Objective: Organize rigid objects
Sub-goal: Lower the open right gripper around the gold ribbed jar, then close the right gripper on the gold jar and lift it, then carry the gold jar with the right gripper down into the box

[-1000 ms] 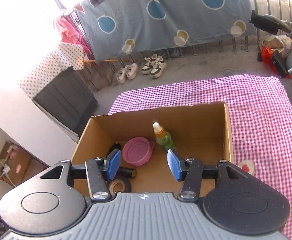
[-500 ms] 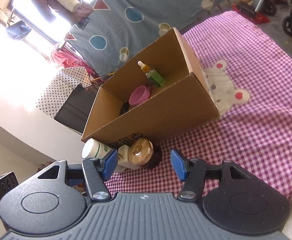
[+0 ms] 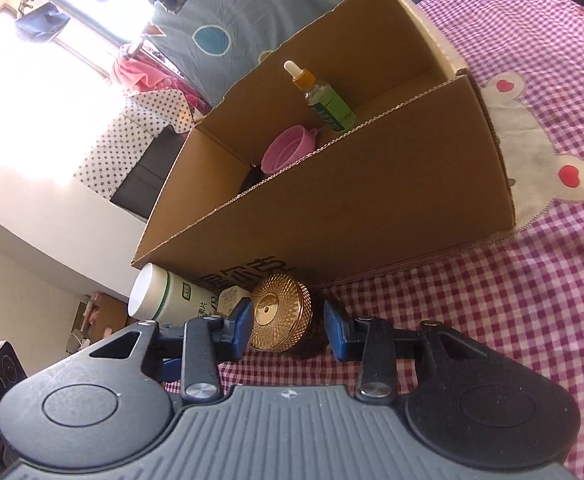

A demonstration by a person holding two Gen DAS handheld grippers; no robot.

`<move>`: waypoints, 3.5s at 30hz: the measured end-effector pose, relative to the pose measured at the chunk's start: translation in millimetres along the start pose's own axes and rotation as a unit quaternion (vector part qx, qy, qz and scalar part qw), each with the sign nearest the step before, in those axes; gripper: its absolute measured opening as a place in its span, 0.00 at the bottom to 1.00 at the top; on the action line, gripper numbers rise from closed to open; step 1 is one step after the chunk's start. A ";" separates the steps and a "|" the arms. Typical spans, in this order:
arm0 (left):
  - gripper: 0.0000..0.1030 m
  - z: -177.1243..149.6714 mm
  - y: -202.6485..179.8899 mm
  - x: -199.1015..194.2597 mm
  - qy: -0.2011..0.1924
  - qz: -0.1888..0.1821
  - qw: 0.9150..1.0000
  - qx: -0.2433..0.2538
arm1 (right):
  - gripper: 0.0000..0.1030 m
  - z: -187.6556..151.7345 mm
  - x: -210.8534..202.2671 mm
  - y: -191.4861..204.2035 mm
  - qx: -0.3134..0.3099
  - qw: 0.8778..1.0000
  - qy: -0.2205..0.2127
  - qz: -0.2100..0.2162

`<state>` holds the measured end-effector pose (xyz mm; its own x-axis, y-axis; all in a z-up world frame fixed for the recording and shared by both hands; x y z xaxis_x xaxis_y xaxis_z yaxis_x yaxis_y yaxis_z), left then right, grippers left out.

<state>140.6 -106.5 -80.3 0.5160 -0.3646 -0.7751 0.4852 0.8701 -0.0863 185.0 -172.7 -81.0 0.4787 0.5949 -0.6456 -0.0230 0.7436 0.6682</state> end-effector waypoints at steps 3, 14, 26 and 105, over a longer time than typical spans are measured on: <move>0.92 1.1 0.8 7.3 0.008 0.001 1.000 -0.003 | 0.40 3.1 15.8 0.6 -0.006 1.000 0.015 0.003; 0.95 1.1 -4.2 14.8 0.016 -0.003 1.000 0.001 | 0.42 2.7 28.2 -4.3 -0.003 0.999 0.044 0.019; 0.95 7.6 -42.2 22.8 0.015 -0.037 0.999 0.037 | 0.43 1.0 -7.1 -32.7 0.020 1.000 0.020 0.002; 0.54 89.3 -48.2 -48.3 -0.092 0.029 0.995 0.025 | 0.44 43.4 -112.9 51.8 -0.076 0.993 -0.089 -0.020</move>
<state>155.3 -160.5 17.2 0.6619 -0.3731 -0.6502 0.4830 0.8755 -0.0107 167.8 -214.6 42.5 0.6294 0.5109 -0.5855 -0.1271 0.8110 0.5710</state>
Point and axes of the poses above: each gripper's, at about its wrist camera, not at the fingertips, and x roughly the way its jaws point, y to its left, z to its top, the point moved 10 cm from there along x, roughly the way its jaws point, and after that the axes turned 3 degrees about y, right-handed, at the moved point
